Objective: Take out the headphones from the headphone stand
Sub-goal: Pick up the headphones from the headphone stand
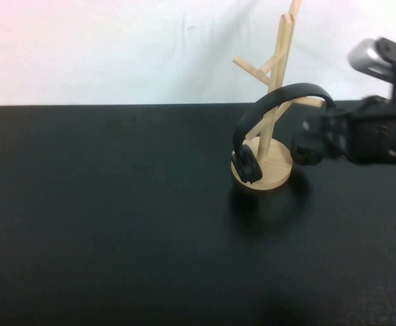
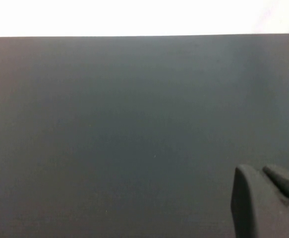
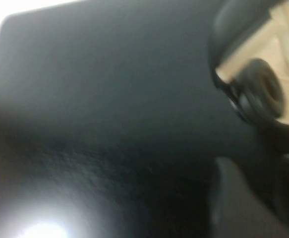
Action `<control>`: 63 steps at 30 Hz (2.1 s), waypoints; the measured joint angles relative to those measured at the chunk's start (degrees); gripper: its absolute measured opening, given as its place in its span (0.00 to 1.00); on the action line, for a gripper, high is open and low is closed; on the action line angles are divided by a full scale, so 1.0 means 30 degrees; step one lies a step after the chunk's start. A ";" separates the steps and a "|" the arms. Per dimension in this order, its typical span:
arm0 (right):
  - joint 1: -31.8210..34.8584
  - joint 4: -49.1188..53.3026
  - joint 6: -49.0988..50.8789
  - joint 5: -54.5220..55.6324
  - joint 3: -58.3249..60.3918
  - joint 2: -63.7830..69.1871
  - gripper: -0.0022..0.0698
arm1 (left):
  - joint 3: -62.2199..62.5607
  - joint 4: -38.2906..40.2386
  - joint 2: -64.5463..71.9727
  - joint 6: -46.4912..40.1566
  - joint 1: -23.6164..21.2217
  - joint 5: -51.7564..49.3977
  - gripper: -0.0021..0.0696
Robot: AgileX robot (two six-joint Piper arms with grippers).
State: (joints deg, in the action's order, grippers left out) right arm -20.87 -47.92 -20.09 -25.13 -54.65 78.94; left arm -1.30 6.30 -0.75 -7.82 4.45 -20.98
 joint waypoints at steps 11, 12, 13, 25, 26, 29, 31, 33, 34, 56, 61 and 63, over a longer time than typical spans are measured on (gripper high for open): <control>-0.0216 -0.7636 -0.3529 0.1645 -0.2261 0.4760 0.66 | 0.0000 0.0000 0.0000 0.0000 0.0000 0.0000 0.02; -0.0216 -0.8210 -0.4046 0.1746 -0.2447 0.5091 0.66 | 0.0000 0.0000 0.0000 0.0000 0.0000 0.0000 0.02; -0.0216 -0.8729 -0.4529 0.1901 -0.2631 0.5403 0.67 | 0.0000 0.0000 0.0000 0.0000 0.0000 0.0000 0.02; -0.0216 -1.3019 -0.8215 0.2478 -0.4516 0.8173 0.67 | 0.0000 0.0000 0.0000 0.0000 0.0000 0.0000 0.02; -0.0216 -1.3258 -0.8351 0.2478 -0.4631 0.8323 0.67 | 0.0000 0.0000 0.0000 0.0000 0.0000 0.0000 0.02; -0.0216 -1.3728 -0.8564 0.2478 -0.5103 0.8893 0.67 | 0.0000 0.0000 0.0000 0.0000 0.0000 0.0000 0.02; -0.0216 -1.3995 -0.8643 0.2478 -0.5367 0.9264 0.67 | 0.0000 0.0000 0.0000 0.0000 0.0000 0.0000 0.02; -0.0216 -1.4279 -0.8768 0.2443 -0.5604 0.9550 0.67 | 0.0000 0.0000 0.0000 0.0000 0.0000 0.0000 0.02; -0.0226 -1.4417 -0.8866 0.2443 -0.5691 0.9624 0.67 | 0.0000 0.0000 0.0000 0.0000 0.0000 0.0000 0.02; -0.0337 -1.5865 -1.0559 0.1802 -0.6651 1.0716 0.16 | 0.0000 0.0000 0.0000 0.0000 0.0000 0.0000 0.02; -0.0368 -1.5495 -1.0648 0.1700 -0.6651 1.0649 0.11 | 0.0000 0.0000 0.0000 0.0000 0.0000 0.0000 0.02; -0.0408 -1.5364 -1.0648 0.1700 -0.6651 1.0519 0.11 | 0.0000 0.0000 0.0000 0.0000 0.0000 0.0000 0.02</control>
State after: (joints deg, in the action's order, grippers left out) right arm -22.09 -94.01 -52.04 -20.03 -74.60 110.50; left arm -1.30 6.30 -0.75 -7.82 4.45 -20.98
